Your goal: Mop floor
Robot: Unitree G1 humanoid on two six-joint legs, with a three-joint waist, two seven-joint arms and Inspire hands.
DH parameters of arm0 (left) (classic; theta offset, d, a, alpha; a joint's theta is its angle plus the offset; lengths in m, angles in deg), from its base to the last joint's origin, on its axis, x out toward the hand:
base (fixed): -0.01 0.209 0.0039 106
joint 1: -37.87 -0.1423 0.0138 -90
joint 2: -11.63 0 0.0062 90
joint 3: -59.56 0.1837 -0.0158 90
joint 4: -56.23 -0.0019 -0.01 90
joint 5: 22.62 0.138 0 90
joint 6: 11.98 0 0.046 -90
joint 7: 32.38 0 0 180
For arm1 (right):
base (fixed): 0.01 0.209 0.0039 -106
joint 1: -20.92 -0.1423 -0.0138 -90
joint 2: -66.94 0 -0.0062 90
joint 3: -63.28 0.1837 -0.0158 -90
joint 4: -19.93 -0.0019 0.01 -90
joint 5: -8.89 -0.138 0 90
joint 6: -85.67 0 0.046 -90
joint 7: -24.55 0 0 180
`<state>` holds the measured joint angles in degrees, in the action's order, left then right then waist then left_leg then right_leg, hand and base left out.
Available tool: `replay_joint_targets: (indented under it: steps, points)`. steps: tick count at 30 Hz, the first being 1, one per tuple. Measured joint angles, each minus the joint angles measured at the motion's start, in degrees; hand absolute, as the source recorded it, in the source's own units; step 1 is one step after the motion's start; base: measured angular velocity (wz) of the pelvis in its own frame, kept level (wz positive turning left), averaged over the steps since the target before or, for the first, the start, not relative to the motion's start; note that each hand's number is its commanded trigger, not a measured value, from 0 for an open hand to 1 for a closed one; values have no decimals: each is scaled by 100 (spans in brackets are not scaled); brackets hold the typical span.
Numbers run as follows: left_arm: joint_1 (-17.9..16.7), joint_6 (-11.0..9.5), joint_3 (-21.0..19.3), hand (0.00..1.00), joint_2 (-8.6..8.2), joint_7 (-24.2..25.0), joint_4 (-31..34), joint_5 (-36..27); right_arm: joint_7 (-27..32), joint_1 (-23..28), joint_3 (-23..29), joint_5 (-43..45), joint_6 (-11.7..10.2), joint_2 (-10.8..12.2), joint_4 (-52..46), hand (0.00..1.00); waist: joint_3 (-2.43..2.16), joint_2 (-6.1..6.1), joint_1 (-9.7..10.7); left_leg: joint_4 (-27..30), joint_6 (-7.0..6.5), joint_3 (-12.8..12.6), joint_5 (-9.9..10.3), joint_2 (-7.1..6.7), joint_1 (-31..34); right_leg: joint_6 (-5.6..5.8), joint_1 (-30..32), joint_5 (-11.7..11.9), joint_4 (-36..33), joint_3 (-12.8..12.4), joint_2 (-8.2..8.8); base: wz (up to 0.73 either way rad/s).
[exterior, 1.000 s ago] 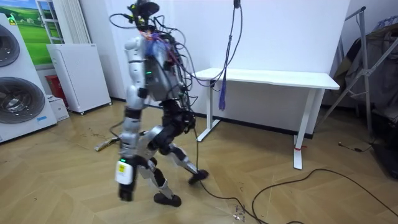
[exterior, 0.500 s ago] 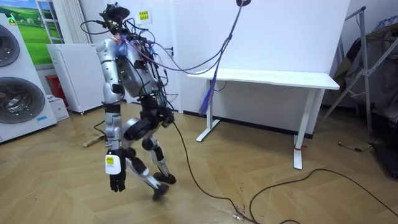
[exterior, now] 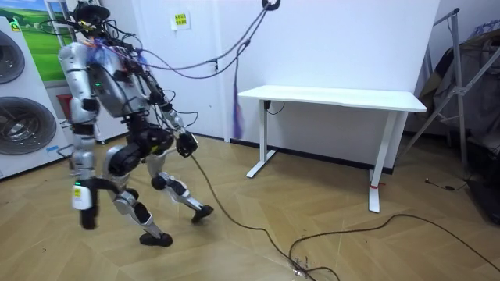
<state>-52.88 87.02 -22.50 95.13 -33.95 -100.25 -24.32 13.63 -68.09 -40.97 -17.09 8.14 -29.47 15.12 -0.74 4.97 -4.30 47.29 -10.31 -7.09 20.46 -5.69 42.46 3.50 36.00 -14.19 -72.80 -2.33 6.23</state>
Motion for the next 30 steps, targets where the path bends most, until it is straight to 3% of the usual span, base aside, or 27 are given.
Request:
replay_joint_targets:
  steps: [2, 5, 7, 8, 9, 10, 11, 12, 13, 14, 15, 16, 17, 18, 19, 20, 21, 22, 23, 24, 25, 26, 27, 29, 30]
  points:
    - [113, -71, -3, 0, -43, -185, 64, -71, 165, 142, 4, 5, 4, 288, -52, 100, 86, 160, 261, -189, 10, 297, 55, -128, -237, 23, 432, -74, -192, -104, -179, -27]
    - [111, -86, 1, 0, -124, -282, 146, -278, 337, 174, 38, 98, 15, 519, -108, 100, 127, 218, 267, -529, 41, 443, 36, -167, -536, -25, 770, -356, 413, -114, -226, -58]
    - [-23, -79, 6, 0, -174, -290, 140, -382, 460, 101, 52, 285, 83, 558, -255, 100, 144, 233, 241, -728, 82, 690, 46, -212, -729, -68, 749, -489, 2039, -25, -174, -80]
    - [-124, -51, -1, 0, -148, -302, 133, -381, 488, -63, 84, 439, 174, 555, -259, 100, 176, 201, 234, -774, 133, 809, 73, -226, -807, -86, 655, -449, 2794, 51, -205, -68]
    - [-176, -41, -4, 0, -123, -304, 136, -365, 499, -193, 103, 523, 222, 550, -262, 100, 182, 182, 216, -771, 160, 894, 89, -232, -833, -111, 610, -396, 3051, 141, -230, -56]
    - [-262, -9, -14, 0, -57, -304, 117, -362, 513, -413, 151, 674, 332, 528, -265, 100, 192, 151, 201, -696, 249, 1114, 138, -278, -856, -193, 532, -173, 3216, 253, -239, -31]
    - [-298, 55, -54, 0, 9, -307, 112, -373, 510, -680, 219, 823, 439, 457, -237, 100, 230, 78, 123, -501, 358, 1209, 187, -294, -827, -221, 472, -155, 3107, 494, -170, -23]
    - [-312, 70, -66, 0, 57, -307, 117, -389, 497, -845, 226, 837, 504, 407, -191, 100, 243, 21, 63, -335, 440, 1201, 203, -293, -790, -272, 469, -234, 3006, 594, -112, -7]
    - [-330, 83, -72, 0, 174, -315, 118, -546, 433, -1235, 220, 881, 558, 239, -79, 100, 263, -62, -36, 239, 622, 1150, 180, -277, -576, -360, 485, -442, 2766, 738, -25, 16]
    - [-327, 91, -18, 0, 346, -325, 126, -711, 384, -1608, 190, 946, 572, 32, -54, 100, 253, -206, -101, 1005, 998, 965, -42, -227, -200, -451, 548, -701, 2482, 804, 28, 26]
    - [-324, 88, 26, 0, 460, -349, 146, -800, 369, -1797, 189, 982, 567, -50, -55, 100, 241, -322, -179, 1450, 1235, 795, -286, -158, 21, -482, 616, -809, 2296, 768, 26, 17]
    - [-330, 89, 106, 0, 654, -458, 259, -985, 336, -2178, 166, 973, 492, -226, -67, 100, 217, -544, -396, 2286, 1376, 514, -1081, 24, 530, -561, 700, -963, 2033, 684, -26, -4]
    - [-339, 88, 196, 0, 734, -501, 301, -1062, 308, -2336, 122, 956, 426, -318, -103, 100, 224, -658, -484, 2656, 1376, 448, -1633, 95, 790, -600, 700, -1012, 1951, 676, -1, -6]
    - [-350, 64, 281, 0, 859, -536, 302, -1121, 236, -2594, 56, 956, 305, -437, -208, 100, 283, -903, -614, 3164, 1354, 387, -3184, 121, 1291, -659, 646, -1086, 1827, 627, 25, 13]
    - [-369, 59, 358, 0, 882, -484, 238, -1124, 111, -2873, 51, 977, 249, -539, -319, 100, 328, -1033, -683, 3776, 1316, 397, -3704, 162, 1816, -747, 495, -1169, 1823, 643, 16, 13]
    - [-460, 60, 371, 0, 865, -365, 229, -1099, -15, -3066, 66, 964, 230, -574, -367, 100, 365, -1043, -781, 4474, 1094, 389, -2986, 376, 2260, -790, 348, -1227, 1852, 683, -76, 10]
    - [-499, 58, 372, 0, 847, -301, 244, -1092, -71, -3117, 68, 912, 255, -574, -375, 100, 384, -1027, -823, 4580, 1086, 382, -2673, 497, 2399, -786, 258, -1245, 1899, 712, -104, 10]
    - [-577, 90, 360, 0, 785, -161, 300, -985, -136, -3059, 68, 802, 321, -546, -356, 100, 390, -1010, -866, 4236, 1104, 379, -2135, 687, 2413, -733, 51, -1269, 2068, 732, -150, 32]
    - [-650, 83, 360, 0, 733, 3, 351, -859, -152, -2833, 63, 681, 303, -531, -409, 100, 374, -956, -860, 3159, 1104, 396, -1859, 723, 2106, -666, -144, -1291, 2259, 741, -156, 40]
    - [-665, 83, 360, 0, 717, 80, 356, -833, -175, -2691, 54, 577, 302, -532, -441, 100, 358, -914, -855, 2436, 1146, 411, -1812, 716, 1855, -625, -212, -1314, 2351, 739, -152, 39]
    - [-667, 104, 356, 0, 695, 228, 345, -691, -206, -2388, 15, 422, 289, -535, -542, 100, 313, -826, -850, 944, 1142, 456, -1764, 709, 1326, -544, -329, -1361, 2498, 743, -159, 27]
    - [-630, 146, 336, 0, 668, 365, 316, -440, -244, -2001, -9, 299, 211, -503, -539, 100, 248, -629, -838, -233, 1096, 552, -1637, 707, 807, -434, -428, -1437, 2637, 758, -174, 27]
    - [-571, 153, 304, 0, 657, 419, 270, -311, -243, -1798, -5, 293, 183, -461, -522, 100, 202, -582, -811, -536, 1069, 530, -1360, 657, 657, -366, -441, -1477, 2686, 758, -121, 50]
    - [-331, 208, 26, 0, 494, 463, 190, 3, -239, -1112, -6, 285, 73, -231, -215, 100, 107, -347, -544, -760, 636, 316, -995, 328, 515, -188, -558, -1590, 2692, 566, 150, 67]
    - [-280, 215, 13, 0, 456, 448, 193, 73, -235, -975, -6, 284, 52, -175, -180, 100, 106, -336, -483, -758, 556, 249, -923, 239, 454, -156, -507, -1567, 2502, 482, 230, 29]
